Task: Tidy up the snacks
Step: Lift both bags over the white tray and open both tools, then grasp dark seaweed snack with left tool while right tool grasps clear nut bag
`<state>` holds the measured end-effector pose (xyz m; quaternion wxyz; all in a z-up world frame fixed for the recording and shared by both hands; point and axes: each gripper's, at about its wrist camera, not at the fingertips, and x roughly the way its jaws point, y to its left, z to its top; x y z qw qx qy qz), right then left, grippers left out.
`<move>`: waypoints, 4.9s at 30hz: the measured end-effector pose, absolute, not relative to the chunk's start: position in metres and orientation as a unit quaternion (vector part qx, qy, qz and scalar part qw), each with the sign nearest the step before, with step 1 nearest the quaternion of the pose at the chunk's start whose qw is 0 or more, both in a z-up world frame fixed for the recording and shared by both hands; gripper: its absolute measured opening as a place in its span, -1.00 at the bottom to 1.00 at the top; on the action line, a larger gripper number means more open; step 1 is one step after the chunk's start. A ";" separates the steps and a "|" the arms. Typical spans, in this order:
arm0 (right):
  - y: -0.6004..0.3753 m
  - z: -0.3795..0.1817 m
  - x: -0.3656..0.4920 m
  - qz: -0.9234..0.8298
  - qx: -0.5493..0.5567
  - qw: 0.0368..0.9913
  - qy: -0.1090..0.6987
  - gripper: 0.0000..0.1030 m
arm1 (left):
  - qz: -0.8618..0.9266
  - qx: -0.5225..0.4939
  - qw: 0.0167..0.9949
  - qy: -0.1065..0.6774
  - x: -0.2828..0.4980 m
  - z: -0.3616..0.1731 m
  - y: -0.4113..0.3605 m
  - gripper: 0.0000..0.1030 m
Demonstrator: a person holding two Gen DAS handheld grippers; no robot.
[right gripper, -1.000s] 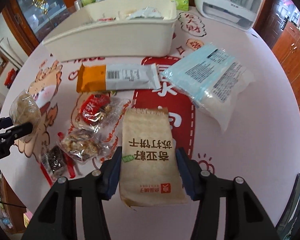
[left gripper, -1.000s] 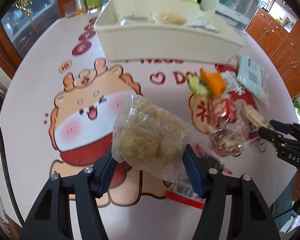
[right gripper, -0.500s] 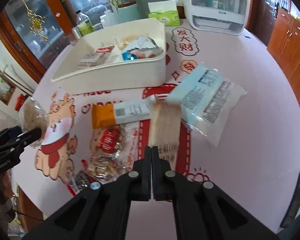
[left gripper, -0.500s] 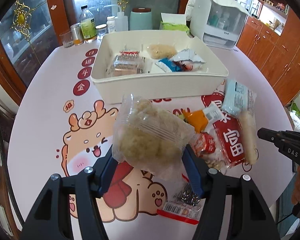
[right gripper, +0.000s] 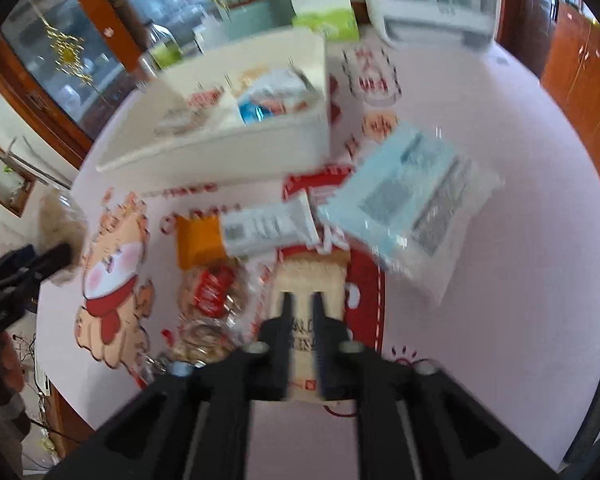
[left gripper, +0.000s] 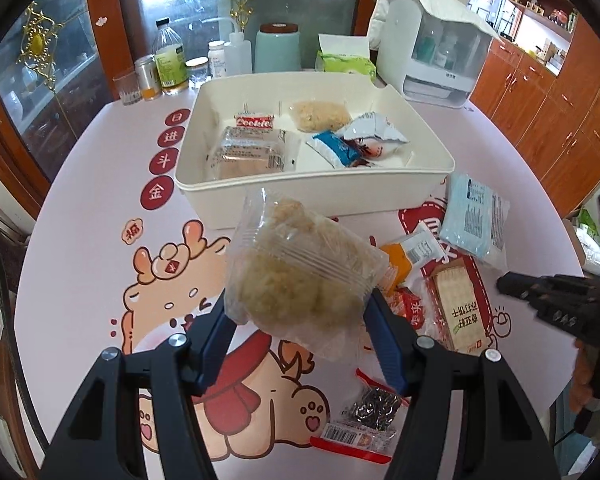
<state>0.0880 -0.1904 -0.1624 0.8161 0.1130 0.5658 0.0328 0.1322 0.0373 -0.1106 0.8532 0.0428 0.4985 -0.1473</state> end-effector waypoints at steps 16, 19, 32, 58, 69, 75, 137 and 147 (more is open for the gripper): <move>-0.164 -0.224 0.093 0.004 0.077 0.791 0.607 0.28 | -0.145 0.040 0.839 0.523 0.133 -0.126 0.035 0.21; -0.154 -0.225 0.097 -0.014 0.036 0.794 0.607 0.08 | -0.146 0.038 0.837 0.525 0.134 -0.127 0.035 0.21; -0.173 -0.153 0.090 0.013 0.062 0.833 0.550 0.06 | -0.157 0.042 0.843 0.512 0.146 -0.108 0.026 0.21; -0.139 -0.082 0.303 0.071 0.068 0.861 0.499 0.30 | -0.118 0.010 0.896 0.427 0.334 -0.053 0.008 0.92; -0.138 -0.087 0.288 0.043 0.036 0.850 0.523 0.45 | -0.127 0.032 0.897 0.422 0.306 -0.057 0.002 0.91; -0.143 -0.064 0.261 0.025 0.035 0.876 0.480 0.45 | -0.141 0.063 0.904 0.399 0.277 -0.042 -0.006 0.91; -0.093 -0.210 0.031 0.187 -0.112 0.833 0.509 -0.16 | -0.231 0.071 0.784 0.572 0.070 -0.226 -0.002 0.82; -0.104 -0.207 0.020 0.173 -0.083 0.832 0.521 -0.17 | -0.240 0.093 0.784 0.564 0.066 -0.217 -0.013 -0.21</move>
